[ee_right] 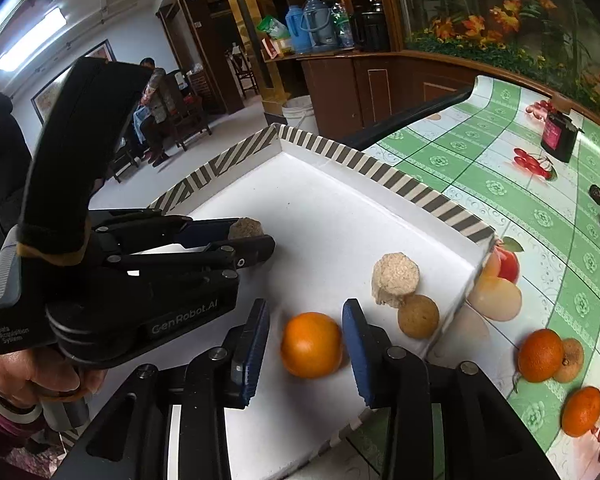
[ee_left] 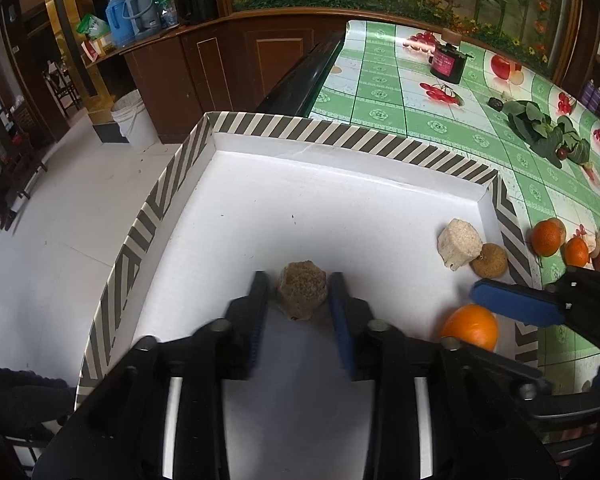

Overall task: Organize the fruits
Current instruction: 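Open both grippers to release the brown fruit and orange into the tray, then move both grippers back and grasp a red date with the right gripper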

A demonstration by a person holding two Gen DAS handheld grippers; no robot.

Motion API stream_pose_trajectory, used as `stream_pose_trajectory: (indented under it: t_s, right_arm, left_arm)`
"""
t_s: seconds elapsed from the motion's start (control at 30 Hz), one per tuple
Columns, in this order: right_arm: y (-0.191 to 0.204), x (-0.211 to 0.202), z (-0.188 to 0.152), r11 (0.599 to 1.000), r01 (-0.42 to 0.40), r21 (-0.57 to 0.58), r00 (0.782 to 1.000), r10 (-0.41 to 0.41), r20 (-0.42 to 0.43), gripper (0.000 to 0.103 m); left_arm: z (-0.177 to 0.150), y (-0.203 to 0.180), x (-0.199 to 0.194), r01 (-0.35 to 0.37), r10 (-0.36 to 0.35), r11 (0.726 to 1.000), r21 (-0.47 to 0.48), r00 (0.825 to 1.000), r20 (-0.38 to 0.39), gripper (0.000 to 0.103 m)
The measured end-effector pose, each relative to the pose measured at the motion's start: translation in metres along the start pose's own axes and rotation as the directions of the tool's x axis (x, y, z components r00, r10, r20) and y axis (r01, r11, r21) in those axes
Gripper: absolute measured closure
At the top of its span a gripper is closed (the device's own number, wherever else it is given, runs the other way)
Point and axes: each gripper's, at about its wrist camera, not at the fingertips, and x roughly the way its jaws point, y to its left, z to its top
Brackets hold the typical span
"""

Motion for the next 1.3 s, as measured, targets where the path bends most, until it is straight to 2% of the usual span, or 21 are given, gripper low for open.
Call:
stream_pose_trajectory:
  t_s: [0.03,0.07,0.27,0.37,0.53,0.67,1.0,1.17,1.3]
  right_arm:
    - [-0.001,-0.001,0.0,1.0,0.002,0.003,1.0,-0.002,0.002,0.067]
    - [-0.002,-0.006,-0.002,1.0,0.002,0.007,1.0,-0.002,0.01,0.067]
    - [-0.009,-0.046,-0.014,0.999,0.001,0.041,0.992,-0.007,0.126,0.067]
    - [-0.014,-0.061,-0.021,0.998,0.012,0.054,0.988,-0.02,0.152,0.067]
    - [-0.031,-0.078,-0.037,0.992,0.085,0.094,0.985,-0.098,0.141,0.067]
    - [-0.058,-0.097,-0.059,0.982,0.103,0.158,0.982,-0.126,0.142,0.067]
    - [-0.122,-0.133,-0.116,0.925,0.229,0.304,0.961,-0.266,0.083,0.066]
    - [-0.139,-0.142,-0.125,0.907,0.238,0.347,0.956,-0.282,0.08,0.066]
    - [-0.144,-0.144,-0.123,0.899,0.291,0.328,0.944,-0.326,0.056,0.066]
  left_arm:
    - [-0.001,0.0,-0.001,0.004,-0.004,1.0,-0.002,1.0,0.003,0.054]
    - [-0.002,-0.001,-0.003,0.009,-0.009,1.0,-0.004,1.0,0.008,0.052]
    - [-0.008,-0.011,-0.017,0.01,-0.01,1.0,-0.002,0.999,0.04,0.052]
    - [-0.011,-0.017,-0.026,0.009,-0.009,1.0,0.003,0.998,0.064,0.052]
    - [-0.015,-0.031,-0.039,0.02,-0.022,1.0,0.023,0.995,0.093,0.052]
    - [-0.017,-0.044,-0.049,0.023,-0.028,0.999,0.043,0.993,0.117,0.052]
    - [-0.021,-0.088,-0.061,0.11,-0.119,0.99,0.084,0.987,0.109,0.052]
    - [-0.024,-0.114,-0.066,0.156,-0.169,0.98,0.126,0.981,0.099,0.052]
    - [-0.028,-0.132,-0.066,0.201,-0.213,0.968,0.152,0.975,0.069,0.052]
